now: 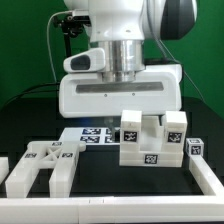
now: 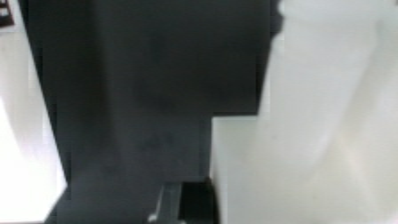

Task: Assemble chair

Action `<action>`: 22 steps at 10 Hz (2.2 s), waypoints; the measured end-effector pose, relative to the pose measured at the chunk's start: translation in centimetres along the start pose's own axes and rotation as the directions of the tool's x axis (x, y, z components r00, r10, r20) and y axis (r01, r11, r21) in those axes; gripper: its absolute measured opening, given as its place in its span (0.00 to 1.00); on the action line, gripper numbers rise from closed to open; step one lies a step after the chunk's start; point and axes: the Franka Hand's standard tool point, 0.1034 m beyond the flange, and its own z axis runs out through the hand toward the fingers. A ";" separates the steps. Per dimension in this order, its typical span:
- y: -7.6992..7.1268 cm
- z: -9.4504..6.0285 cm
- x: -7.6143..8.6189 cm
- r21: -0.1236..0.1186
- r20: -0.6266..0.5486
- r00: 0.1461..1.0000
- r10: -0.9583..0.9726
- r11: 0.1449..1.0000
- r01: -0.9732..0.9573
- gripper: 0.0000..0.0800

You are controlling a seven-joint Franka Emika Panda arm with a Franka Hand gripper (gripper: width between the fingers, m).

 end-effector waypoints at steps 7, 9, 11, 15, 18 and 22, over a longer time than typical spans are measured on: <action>2.9 -0.9 -1.7 0.067 0.588 0.808 -0.033 0.998 -0.008 0.05; 3.4 -0.5 -2.1 0.052 0.695 0.719 -0.004 0.998 -0.045 0.05; 3.5 -0.3 -3.0 0.053 0.781 0.624 -0.006 0.997 -0.056 0.05; 5.6 0.5 -1.3 0.115 0.773 0.620 -0.133 0.991 0.069 0.05; 5.5 0.6 -0.5 0.123 0.755 0.637 -0.154 0.988 0.093 0.05; 5.5 1.2 -1.5 0.087 0.812 0.572 -0.113 0.994 0.072 0.05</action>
Offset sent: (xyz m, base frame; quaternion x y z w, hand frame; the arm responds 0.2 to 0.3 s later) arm 0.0021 -0.0170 -0.0306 -0.0304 -0.2610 -0.0054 0.9648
